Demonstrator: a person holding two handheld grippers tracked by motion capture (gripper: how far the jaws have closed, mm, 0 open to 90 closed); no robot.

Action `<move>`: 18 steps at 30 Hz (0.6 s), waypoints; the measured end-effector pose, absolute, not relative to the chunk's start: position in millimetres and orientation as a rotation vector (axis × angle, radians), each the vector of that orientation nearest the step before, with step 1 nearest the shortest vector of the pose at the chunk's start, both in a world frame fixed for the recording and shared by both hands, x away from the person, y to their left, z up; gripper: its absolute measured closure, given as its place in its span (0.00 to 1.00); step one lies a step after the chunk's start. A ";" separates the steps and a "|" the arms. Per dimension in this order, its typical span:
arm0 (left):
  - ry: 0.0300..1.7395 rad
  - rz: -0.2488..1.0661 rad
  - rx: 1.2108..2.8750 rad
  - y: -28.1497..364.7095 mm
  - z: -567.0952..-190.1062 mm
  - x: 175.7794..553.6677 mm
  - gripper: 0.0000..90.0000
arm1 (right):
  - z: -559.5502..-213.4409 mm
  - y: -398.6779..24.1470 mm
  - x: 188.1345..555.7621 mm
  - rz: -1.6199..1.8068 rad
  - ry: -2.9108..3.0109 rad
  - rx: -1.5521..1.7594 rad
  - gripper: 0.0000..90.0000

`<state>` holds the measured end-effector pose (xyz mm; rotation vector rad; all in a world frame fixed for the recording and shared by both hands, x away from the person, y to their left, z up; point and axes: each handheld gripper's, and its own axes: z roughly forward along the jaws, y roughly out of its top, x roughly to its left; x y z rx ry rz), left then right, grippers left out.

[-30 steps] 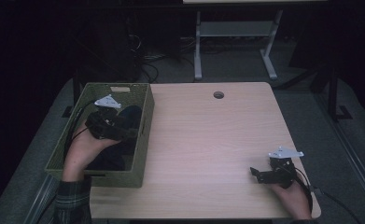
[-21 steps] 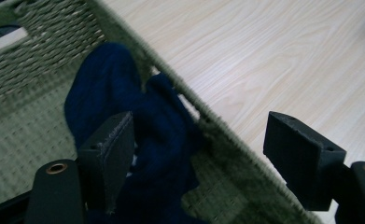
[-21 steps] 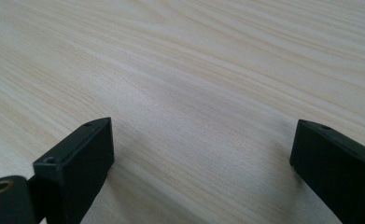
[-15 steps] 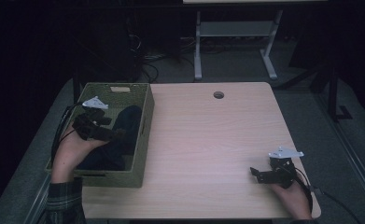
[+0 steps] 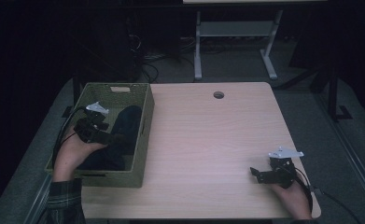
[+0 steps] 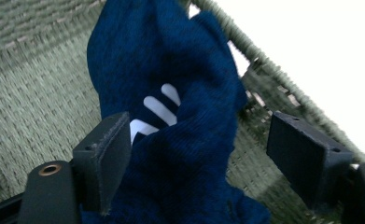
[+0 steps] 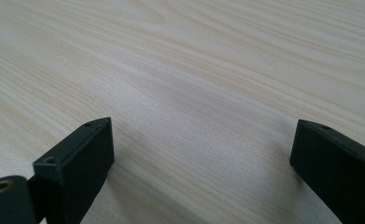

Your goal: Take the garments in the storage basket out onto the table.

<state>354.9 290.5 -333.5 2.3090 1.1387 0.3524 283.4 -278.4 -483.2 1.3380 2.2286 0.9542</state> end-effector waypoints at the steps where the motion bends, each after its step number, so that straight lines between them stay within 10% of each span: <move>1: 1.140 0.348 2.320 290.8 -335.8 355.9 0.23 | -483.2 -278.4 283.4 0.954 2.228 1.338 0.06; 18: 1.135 0.296 2.424 287.1 -363.4 367.5 0.19 | -483.2 -278.4 283.4 0.954 2.229 1.338 0.06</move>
